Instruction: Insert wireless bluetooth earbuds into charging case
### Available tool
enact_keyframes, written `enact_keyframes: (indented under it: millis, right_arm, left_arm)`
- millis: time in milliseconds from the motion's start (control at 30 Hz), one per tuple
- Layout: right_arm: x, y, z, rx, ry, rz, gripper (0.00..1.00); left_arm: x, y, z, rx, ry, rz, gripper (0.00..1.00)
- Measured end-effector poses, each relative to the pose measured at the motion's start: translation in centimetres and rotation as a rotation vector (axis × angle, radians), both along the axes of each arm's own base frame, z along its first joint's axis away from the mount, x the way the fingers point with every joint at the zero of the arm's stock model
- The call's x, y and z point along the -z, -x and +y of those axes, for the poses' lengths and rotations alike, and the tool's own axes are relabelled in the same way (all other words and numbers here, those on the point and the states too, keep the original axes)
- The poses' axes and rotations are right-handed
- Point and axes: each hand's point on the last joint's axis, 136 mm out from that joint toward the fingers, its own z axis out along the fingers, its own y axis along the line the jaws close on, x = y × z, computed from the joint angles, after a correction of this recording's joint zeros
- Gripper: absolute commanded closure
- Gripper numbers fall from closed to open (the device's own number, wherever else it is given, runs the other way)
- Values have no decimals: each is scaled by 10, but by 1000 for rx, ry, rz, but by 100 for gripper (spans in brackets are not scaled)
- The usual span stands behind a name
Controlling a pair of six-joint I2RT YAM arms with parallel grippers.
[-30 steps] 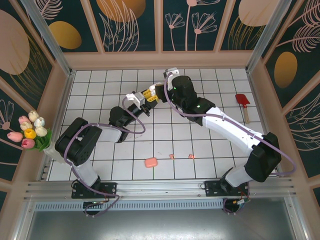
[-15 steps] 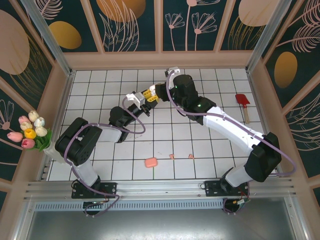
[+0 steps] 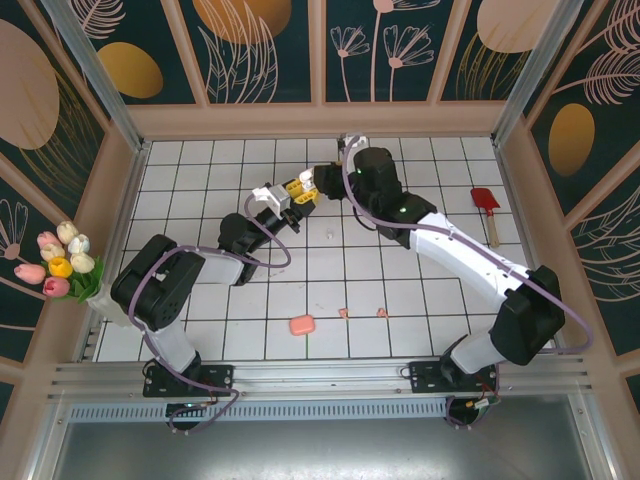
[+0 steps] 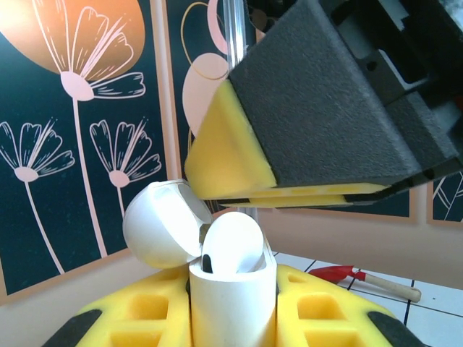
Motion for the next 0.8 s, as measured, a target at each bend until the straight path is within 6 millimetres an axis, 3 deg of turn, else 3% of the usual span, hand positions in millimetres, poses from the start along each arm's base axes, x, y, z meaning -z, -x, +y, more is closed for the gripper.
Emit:
enact_keyframes:
  millis: [133,200,400,567,800]
  right_arm:
    - [25,8,-6,3,-56,60,57]
    - [40,12,-12,16,-92,94,57]
    - [106,15,-53,145,-159,255,56]
    - [129,5,-79,264,-163,335,56]
    - [179,-11,-86,322,-60,468,56]
  left_arm:
    - [9,1,2,-3,0,18,100]
    - [24,2,4,-9,-14,56,100]
    - [65,5,14,-58,-55,161,100]
    - [73,4,20,-88,-60,183,100]
    - [72,3,22,-99,-55,182,100]
